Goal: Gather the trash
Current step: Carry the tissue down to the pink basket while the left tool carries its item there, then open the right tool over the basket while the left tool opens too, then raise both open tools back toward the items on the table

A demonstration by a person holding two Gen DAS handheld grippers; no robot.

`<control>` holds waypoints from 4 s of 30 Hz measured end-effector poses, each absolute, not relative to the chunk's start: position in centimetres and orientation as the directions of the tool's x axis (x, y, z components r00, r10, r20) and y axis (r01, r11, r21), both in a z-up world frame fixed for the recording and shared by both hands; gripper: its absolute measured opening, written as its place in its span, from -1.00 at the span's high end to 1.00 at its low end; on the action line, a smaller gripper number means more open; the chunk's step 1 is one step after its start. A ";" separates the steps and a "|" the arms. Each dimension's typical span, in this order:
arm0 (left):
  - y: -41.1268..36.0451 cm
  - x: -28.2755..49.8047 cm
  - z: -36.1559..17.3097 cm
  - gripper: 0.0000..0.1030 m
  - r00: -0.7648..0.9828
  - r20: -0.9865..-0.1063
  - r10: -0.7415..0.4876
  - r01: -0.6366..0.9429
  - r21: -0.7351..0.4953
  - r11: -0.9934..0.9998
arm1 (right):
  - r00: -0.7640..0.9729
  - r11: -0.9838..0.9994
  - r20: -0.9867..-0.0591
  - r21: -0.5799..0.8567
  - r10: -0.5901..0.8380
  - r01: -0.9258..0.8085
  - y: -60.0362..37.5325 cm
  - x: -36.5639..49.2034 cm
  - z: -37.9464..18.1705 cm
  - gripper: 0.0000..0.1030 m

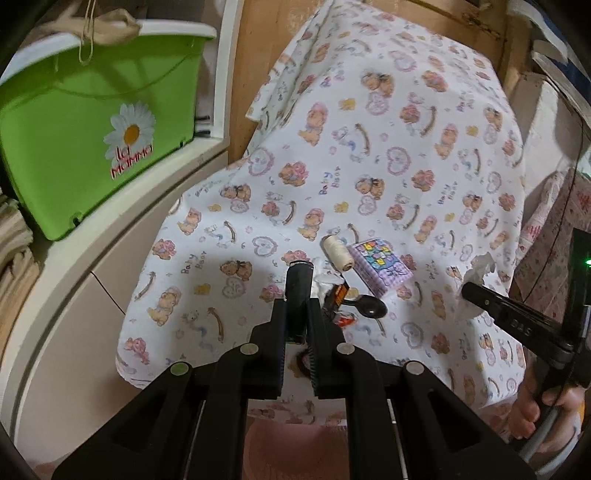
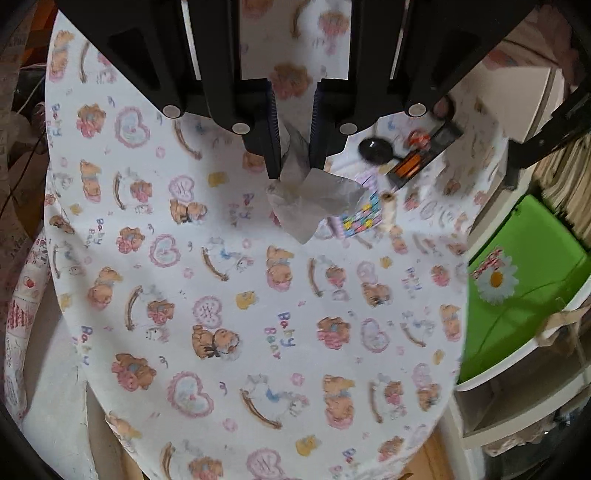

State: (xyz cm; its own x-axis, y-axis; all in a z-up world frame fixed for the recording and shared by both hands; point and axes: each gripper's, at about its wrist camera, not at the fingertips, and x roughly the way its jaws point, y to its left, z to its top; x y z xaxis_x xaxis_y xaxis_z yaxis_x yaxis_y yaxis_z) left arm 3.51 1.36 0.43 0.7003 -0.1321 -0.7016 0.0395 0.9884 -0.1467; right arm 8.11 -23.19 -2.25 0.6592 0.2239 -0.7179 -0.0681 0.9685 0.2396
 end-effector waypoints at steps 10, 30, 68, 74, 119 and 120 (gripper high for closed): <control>-0.3 -1.8 3.5 0.81 0.684 -0.703 -0.191 0.122 -0.148 0.981 | 0.779 0.969 -0.582 0.207 0.231 -0.133 -21.7 -1.3 3.5 0.68; -1.2 -1.9 -7.8 0.81 0.383 -0.906 -0.179 0.137 -0.135 0.981 | 0.436 0.923 -0.825 0.244 0.359 -0.297 -16.8 -4.1 -6.1 0.69; -1.0 -0.8 -18.1 0.36 0.145 -0.986 -0.087 0.064 -0.079 0.995 | 0.243 0.971 -0.957 0.108 0.160 -0.213 -15.2 -2.0 -19.2 0.21; -0.4 -1.1 -14.5 0.26 0.289 -0.956 -0.051 0.074 -0.031 0.997 | 0.318 0.974 -0.935 0.094 0.158 -0.206 -15.9 -2.0 -16.0 0.20; 3.8 5.1 0.4 -0.85 0.693 -0.719 0.041 -0.034 0.024 0.999 | 0.784 0.993 -0.617 -0.036 0.067 -0.114 -21.5 2.6 1.0 -0.52; 4.0 5.2 0.4 -0.86 0.693 -0.718 0.059 -0.059 0.026 0.998 | 0.780 0.994 -0.622 -0.019 0.071 -0.106 -21.7 2.8 0.8 -0.52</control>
